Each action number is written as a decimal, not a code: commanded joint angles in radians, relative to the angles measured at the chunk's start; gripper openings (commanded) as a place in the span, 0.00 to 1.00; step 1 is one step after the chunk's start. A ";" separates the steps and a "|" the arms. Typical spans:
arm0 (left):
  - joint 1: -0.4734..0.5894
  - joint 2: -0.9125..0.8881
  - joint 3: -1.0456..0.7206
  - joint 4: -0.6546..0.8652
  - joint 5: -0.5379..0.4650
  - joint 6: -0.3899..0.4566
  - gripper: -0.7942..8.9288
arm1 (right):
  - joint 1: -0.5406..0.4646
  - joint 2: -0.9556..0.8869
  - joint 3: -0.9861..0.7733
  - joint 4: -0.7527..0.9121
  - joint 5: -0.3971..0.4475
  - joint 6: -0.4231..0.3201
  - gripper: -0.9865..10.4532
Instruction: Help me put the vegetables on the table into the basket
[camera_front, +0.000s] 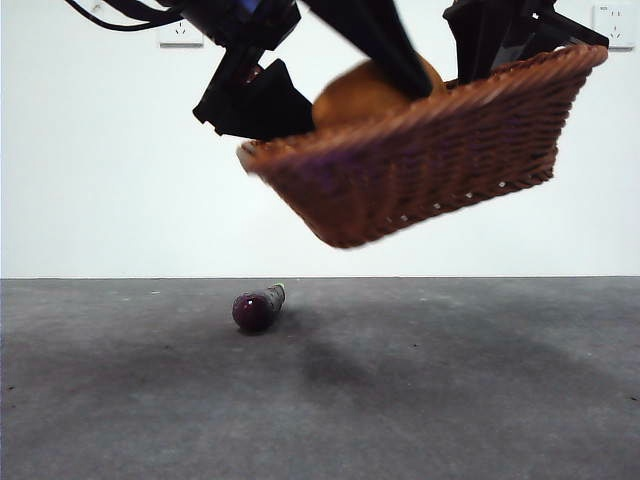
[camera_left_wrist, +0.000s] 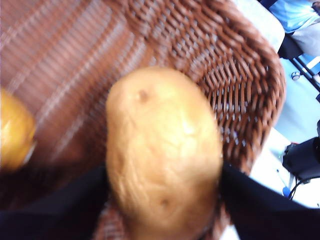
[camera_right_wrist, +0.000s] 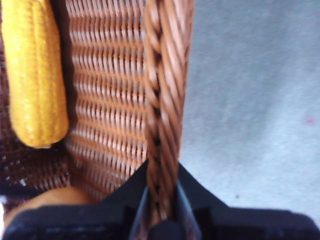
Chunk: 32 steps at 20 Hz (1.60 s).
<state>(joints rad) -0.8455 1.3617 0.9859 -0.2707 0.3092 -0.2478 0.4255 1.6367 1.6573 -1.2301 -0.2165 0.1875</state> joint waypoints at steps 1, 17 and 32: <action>-0.003 0.008 0.010 0.000 0.003 0.014 0.57 | 0.001 -0.003 -0.002 0.002 -0.019 0.010 0.08; 0.264 0.082 0.491 -0.513 -0.355 0.171 0.57 | -0.250 -0.003 -0.002 -0.018 -0.013 -0.090 0.08; 0.402 0.705 0.739 -0.526 -0.206 0.162 0.56 | -0.303 -0.003 -0.002 -0.056 -0.019 -0.141 0.08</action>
<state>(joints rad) -0.4450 2.0594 1.7237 -0.7975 0.0978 -0.0868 0.1238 1.6367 1.6573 -1.2881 -0.2207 0.0547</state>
